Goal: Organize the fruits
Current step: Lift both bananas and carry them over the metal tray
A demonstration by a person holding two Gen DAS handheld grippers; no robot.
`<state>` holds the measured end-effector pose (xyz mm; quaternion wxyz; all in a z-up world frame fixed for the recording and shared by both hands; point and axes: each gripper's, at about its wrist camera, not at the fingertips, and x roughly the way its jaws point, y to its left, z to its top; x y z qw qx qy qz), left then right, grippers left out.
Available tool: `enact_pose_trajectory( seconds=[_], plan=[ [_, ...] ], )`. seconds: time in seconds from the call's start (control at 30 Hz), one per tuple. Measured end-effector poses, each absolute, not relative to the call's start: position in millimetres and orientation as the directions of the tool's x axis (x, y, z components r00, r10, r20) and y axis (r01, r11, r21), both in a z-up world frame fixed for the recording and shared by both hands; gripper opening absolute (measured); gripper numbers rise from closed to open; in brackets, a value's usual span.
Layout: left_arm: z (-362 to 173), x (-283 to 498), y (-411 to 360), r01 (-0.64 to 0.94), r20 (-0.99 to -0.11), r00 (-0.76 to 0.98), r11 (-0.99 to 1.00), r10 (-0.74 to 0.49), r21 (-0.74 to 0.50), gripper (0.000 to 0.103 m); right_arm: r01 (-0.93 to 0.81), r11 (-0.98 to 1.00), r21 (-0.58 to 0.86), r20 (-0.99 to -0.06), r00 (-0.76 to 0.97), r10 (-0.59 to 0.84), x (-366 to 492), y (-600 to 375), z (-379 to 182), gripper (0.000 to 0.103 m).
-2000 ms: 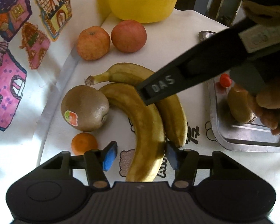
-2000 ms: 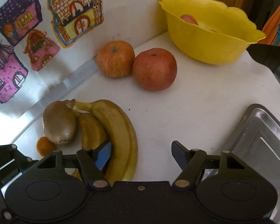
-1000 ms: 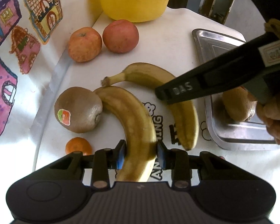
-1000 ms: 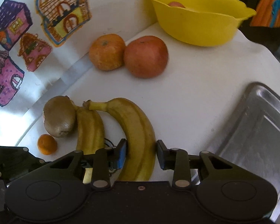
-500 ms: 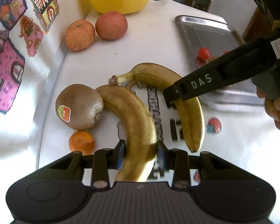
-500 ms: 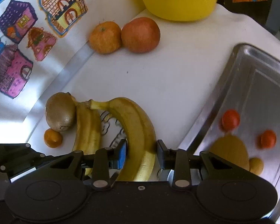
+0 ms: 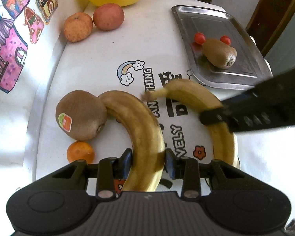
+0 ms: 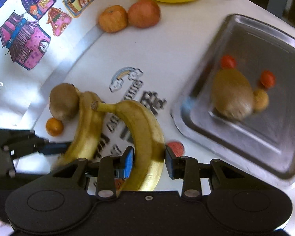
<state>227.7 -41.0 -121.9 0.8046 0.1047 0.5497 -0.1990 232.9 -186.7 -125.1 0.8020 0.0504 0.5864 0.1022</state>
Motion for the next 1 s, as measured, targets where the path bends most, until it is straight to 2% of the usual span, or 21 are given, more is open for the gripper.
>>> enact_pose_trajectory(
  seconds=[0.33,0.4,0.53,0.63,0.7,0.73,0.77,1.0],
  plan=[
    [-124.6,243.7,-58.8,0.409,-0.925,0.349,0.913,-0.148,0.008,0.047,-0.125,0.980,0.154,-0.920,0.342,0.188,203.0,-198.4,-123.2,0.036],
    [-124.8,247.4,-60.8,0.392,-0.925,0.354,0.920,-0.136,0.015,0.053,-0.151,0.981,0.123,-0.918,0.359,0.170,202.0,-194.7,-124.0,0.036],
    [-126.3,253.8,-63.8,0.351,-0.926,0.360,0.936,-0.116,0.020,0.057,-0.189,0.979,0.074,-0.911,0.387,0.144,199.7,-189.1,-130.4,0.041],
    [-126.1,253.3,-64.6,0.344,-0.926,0.361,0.939,-0.111,0.021,0.054,-0.227,0.973,0.041,-0.900,0.414,0.135,198.2,-186.4,-132.7,0.042],
    [-125.3,252.1,-64.0,0.336,-0.924,0.367,0.941,-0.105,0.026,0.047,-0.234,0.971,0.038,-0.897,0.421,0.136,196.6,-186.1,-133.2,0.041],
    [-124.5,251.8,-63.2,0.334,-0.925,0.364,0.942,-0.112,0.018,0.047,-0.240,0.970,0.041,-0.895,0.423,0.142,195.3,-185.9,-133.1,0.037],
    [-124.0,251.4,-63.2,0.336,-0.926,0.358,0.942,-0.118,0.009,0.046,-0.241,0.969,0.044,-0.893,0.425,0.146,193.9,-185.3,-132.5,0.036],
    [-118.3,238.8,-73.4,0.383,-0.924,0.345,0.923,-0.168,-0.025,0.040,-0.190,0.981,0.026,-0.899,0.425,0.106,184.6,-195.2,-130.2,0.036]
  ],
)
